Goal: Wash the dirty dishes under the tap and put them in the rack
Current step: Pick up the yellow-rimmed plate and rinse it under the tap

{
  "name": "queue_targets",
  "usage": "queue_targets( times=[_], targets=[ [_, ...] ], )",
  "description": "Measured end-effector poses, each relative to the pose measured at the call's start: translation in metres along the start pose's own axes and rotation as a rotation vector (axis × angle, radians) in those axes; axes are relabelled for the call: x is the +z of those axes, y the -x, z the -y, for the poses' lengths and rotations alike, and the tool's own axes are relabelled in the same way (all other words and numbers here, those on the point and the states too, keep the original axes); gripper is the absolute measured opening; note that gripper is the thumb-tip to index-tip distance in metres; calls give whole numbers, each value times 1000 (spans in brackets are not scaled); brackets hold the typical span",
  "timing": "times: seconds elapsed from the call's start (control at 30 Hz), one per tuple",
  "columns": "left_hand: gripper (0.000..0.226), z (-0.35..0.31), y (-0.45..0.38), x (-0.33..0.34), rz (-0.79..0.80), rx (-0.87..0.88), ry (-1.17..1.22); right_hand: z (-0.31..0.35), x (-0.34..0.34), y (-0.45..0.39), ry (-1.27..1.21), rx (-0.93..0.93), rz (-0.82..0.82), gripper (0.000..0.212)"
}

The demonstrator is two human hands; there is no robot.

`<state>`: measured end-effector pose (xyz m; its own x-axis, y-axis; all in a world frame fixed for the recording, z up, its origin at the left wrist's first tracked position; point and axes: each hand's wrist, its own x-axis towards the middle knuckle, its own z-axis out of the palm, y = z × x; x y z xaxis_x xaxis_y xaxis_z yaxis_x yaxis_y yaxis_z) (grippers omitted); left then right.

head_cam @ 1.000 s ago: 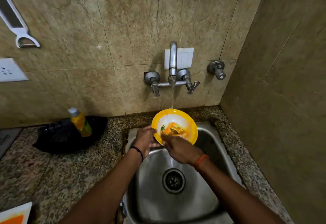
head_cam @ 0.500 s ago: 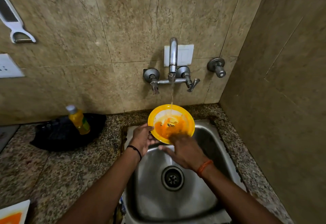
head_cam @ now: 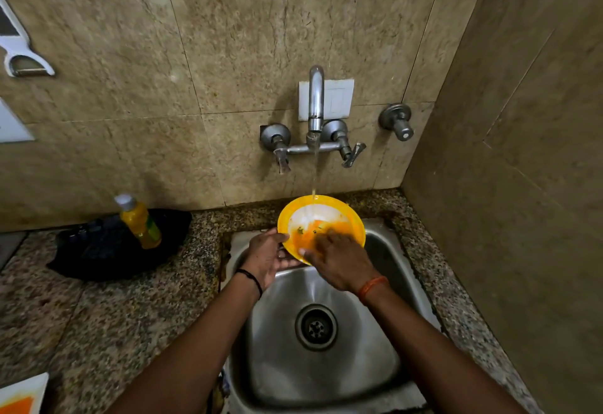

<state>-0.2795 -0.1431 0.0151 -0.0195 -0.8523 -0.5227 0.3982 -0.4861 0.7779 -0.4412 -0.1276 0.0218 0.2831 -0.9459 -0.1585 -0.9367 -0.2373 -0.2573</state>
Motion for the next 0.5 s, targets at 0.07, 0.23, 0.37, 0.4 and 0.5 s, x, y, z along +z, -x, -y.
queue_targets(
  times=[0.07,0.23,0.37,0.4,0.5],
  targets=[
    [34,-1,-1,0,-26,9,-26,13,-5,6,-188,-69,137,64],
    [31,-3,0,1,9,4,-11,-5,-8,-18,-148,91,-8,43],
    [32,-2,2,5,-6,-2,-12,19,-6,-15,-300,-5,150,33],
    [33,-2,1,3,1,0,-5,14,-8,-18,-311,-8,135,33],
    [34,-3,2,2,14,-6,14,-3,-10,-33,-123,65,23,44]
  ],
)
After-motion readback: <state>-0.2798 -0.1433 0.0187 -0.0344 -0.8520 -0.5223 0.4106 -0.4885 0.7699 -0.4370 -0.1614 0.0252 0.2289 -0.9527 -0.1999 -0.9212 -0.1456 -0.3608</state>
